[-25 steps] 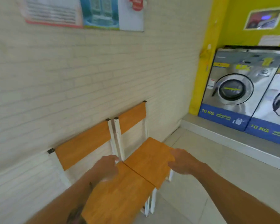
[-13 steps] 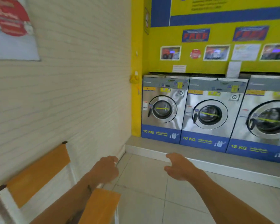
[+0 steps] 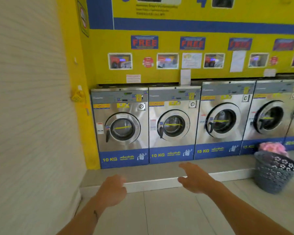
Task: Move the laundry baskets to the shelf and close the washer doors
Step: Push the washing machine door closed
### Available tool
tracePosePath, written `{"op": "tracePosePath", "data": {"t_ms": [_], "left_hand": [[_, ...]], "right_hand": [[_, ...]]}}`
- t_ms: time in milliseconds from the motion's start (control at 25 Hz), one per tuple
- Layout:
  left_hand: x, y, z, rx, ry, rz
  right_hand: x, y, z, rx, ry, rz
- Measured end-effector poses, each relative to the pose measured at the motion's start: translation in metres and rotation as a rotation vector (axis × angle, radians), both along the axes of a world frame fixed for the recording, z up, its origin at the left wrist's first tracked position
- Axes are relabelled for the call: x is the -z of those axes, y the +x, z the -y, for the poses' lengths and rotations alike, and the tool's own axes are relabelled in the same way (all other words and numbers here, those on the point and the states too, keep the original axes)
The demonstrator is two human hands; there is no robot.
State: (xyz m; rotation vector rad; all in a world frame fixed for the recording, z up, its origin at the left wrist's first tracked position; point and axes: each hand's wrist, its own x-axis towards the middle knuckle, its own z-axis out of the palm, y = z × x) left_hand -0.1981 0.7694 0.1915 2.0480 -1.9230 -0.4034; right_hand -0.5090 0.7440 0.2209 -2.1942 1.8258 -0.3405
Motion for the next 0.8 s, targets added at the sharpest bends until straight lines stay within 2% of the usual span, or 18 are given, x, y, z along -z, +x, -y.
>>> {"op": "tracePosePath", "data": {"t_ms": [240, 560, 640, 800], "left_hand": [[-0.006, -0.050, 0.165, 0.171, -0.016, 0.007], [-0.027, -0.108, 0.394, 0.149, -0.051, -0.083], [-0.025, -0.122, 0.444, 0.125, -0.078, -0.184], [-0.005, -0.149, 0.544, 0.110, -0.102, -0.272]], "right_hand": [[0.012, -0.048, 0.139, 0.107, 0.017, 0.067], [-0.017, -0.107, 0.367, 0.105, -0.031, 0.134], [-0.014, -0.112, 0.418, 0.073, -0.039, 0.127], [0.004, -0.110, 0.519, 0.033, -0.051, 0.122]]}}
